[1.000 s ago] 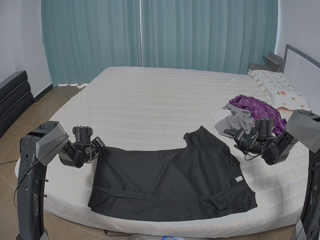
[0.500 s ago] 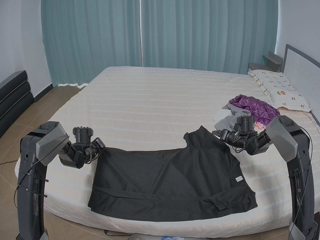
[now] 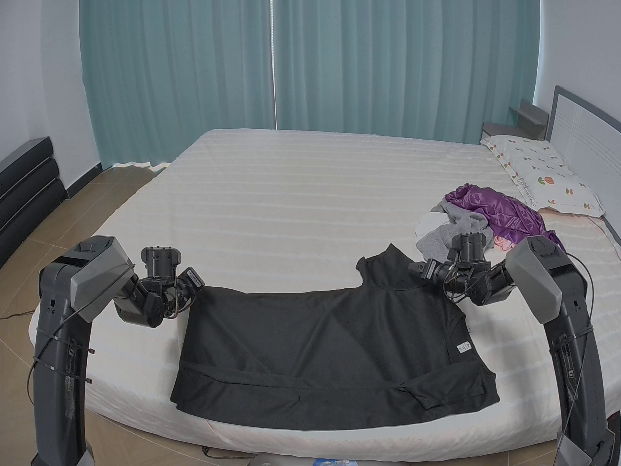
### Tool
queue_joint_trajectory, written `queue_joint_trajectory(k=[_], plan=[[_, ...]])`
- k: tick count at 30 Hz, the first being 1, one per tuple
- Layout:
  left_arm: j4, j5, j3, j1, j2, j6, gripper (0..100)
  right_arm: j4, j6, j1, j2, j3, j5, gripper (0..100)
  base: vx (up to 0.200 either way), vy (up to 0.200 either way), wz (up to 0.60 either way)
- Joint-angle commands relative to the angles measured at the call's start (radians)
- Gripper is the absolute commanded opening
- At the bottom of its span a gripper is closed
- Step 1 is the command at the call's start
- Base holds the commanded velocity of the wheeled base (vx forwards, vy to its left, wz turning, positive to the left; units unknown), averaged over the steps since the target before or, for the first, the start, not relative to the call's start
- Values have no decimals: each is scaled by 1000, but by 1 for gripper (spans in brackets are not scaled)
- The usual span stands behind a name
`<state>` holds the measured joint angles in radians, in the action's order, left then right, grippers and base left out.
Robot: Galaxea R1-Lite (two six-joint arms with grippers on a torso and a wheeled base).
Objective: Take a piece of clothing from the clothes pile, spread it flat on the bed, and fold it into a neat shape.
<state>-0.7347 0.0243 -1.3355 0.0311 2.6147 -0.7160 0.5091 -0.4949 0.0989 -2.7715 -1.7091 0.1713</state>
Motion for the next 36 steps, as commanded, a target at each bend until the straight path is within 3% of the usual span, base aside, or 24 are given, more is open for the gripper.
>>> queue_joint_trajectory(k=[1, 8, 20, 35, 36], plan=[[-2, 0, -2, 0, 1, 1, 0, -1, -1, -2, -16, -1, 1, 0, 0, 0, 0], [-6, 3, -16, 0, 7, 7, 0, 8, -10, -16, -3, -1, -9, 0, 0, 0, 0], [1, 40, -123, 0, 48, 9, 0, 66, -117, -61, 21, -1, -82, 0, 0, 0, 0], [31, 17, -195, 7, 77, 1, 0, 98, -126, -61, 4, 11, -110, 0, 0, 0, 0], [41, 3, -203, 10, 76, -3, 100, 98, -126, -61, 4, 16, -110, 0, 0, 0, 0]])
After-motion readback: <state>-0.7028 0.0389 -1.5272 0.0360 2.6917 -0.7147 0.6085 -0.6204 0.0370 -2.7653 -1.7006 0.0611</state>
